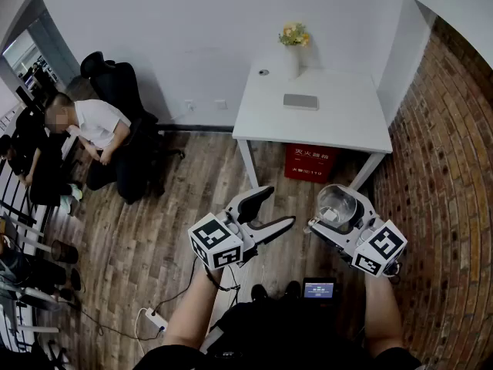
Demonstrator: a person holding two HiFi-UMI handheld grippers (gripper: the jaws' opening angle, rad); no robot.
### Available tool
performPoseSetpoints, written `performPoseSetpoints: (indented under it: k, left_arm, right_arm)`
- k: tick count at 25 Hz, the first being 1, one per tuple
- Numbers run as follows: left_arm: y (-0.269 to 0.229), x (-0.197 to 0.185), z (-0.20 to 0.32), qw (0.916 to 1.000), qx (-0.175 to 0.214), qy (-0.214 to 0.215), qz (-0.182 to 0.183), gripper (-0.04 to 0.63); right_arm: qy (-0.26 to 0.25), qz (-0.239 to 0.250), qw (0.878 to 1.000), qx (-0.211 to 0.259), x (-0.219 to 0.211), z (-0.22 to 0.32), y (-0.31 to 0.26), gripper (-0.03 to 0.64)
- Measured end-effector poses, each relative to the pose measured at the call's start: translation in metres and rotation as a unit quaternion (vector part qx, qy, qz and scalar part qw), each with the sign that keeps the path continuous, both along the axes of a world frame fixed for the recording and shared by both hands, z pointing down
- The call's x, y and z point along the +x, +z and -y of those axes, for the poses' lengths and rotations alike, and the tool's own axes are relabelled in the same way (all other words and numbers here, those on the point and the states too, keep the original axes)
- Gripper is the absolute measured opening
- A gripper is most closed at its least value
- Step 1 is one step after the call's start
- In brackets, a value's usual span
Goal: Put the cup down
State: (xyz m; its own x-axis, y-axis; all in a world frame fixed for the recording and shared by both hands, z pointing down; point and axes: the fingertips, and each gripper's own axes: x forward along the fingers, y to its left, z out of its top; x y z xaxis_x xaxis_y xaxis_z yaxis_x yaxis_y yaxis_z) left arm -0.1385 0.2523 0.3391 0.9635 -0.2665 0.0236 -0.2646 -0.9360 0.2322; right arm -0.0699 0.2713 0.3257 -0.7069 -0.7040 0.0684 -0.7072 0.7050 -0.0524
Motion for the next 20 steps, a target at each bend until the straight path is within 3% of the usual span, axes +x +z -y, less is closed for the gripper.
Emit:
performPoseSetpoints:
  k: [20]
  left_arm:
    - [0.001,0.01,-0.008,0.9999,0.002,0.01,0.005,0.354]
  right_arm:
    - [0.013,0.018,1.0,-0.002,0.013,-0.008,-0.002,0.377]
